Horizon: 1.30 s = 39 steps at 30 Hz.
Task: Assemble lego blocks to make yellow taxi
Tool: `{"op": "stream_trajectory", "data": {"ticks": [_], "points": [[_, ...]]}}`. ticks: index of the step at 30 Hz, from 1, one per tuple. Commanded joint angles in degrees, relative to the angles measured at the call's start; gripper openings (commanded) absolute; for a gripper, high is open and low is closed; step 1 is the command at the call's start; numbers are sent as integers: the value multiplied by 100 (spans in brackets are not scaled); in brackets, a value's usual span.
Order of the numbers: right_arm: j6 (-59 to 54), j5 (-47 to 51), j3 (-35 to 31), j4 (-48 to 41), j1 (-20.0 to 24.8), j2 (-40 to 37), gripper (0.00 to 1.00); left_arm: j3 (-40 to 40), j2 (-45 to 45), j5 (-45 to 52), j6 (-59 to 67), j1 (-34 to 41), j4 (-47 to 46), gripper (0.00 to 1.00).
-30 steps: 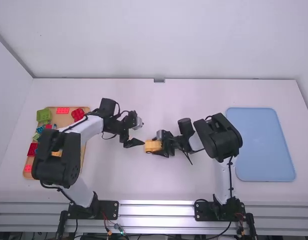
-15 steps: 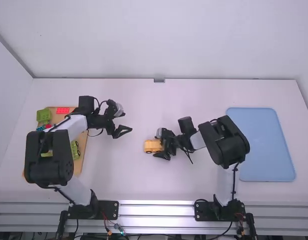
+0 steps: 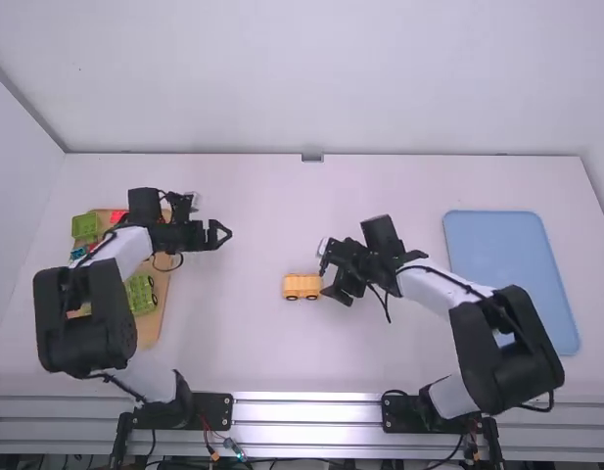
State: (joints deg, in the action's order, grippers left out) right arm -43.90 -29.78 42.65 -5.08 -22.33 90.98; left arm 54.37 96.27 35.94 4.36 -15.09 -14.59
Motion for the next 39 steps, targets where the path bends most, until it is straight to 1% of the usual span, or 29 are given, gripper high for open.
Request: {"op": "stream_trajectory", "data": {"ticks": [1, 3, 6, 8, 10, 12, 16, 21, 25, 28, 29, 33, 36, 37, 39], "points": [[9, 415, -31, -35, 22, -319, 99, 37, -492, -1379, -2124, -492, -334, 99], [-9, 413, -31, 50, 13, -426, 99, 37, -675, -2297, -2896, -848, -881, 99], [-4, 391, -31, 302, 11, -485, 99, 37, -881, -3292, -3241, -1405, -1526, 99], [-4, 367, -31, 459, 11, -481, 99, 37, -944, -3519, -3042, -1694, -1644, 99], [-7, 374, -31, 621, 11, -481, 99, 37, -960, -3541, -2339, -2041, -1657, 99], [-7, 372, -31, 688, 22, -483, 99, 37, -957, -3587, -2022, -2181, -1646, 99], [-9, 538, -31, 975, 22, -483, 99, 37, -844, -4122, -1484, -2577, -1637, 99], [-4, 584, -31, 1375, 33, -483, 99, 111, -763, -3574, 76, -3069, -1768, 99], [-7, 588, -31, 1582, 28, -483, 99, 203, -765, -3856, 107, -3224, -1818, 99], [-7, 588, -31, 1650, 28, -483, 99, 216, -765, -3836, 212, -3213, -1934, 99], [-7, 586, -31, 1665, 33, -485, 99, 201, -763, -3759, 345, -3220, -1843, 99], [39, 562, -31, 1665, 133, -485, 99, 190, -763, -2774, 1268, -3217, -1720, 99], [37, 520, -28, 1672, 186, -485, 99, 339, -651, -2892, 1266, -3217, -1921, 99], [35, 527, -28, 1670, 205, -483, 99, 479, -562, -2959, 1392, -3217, -2164, 99], [35, 525, -28, 1668, 216, -485, 99, 625, -428, -2909, 1698, -3217, -2310, 99]]}}
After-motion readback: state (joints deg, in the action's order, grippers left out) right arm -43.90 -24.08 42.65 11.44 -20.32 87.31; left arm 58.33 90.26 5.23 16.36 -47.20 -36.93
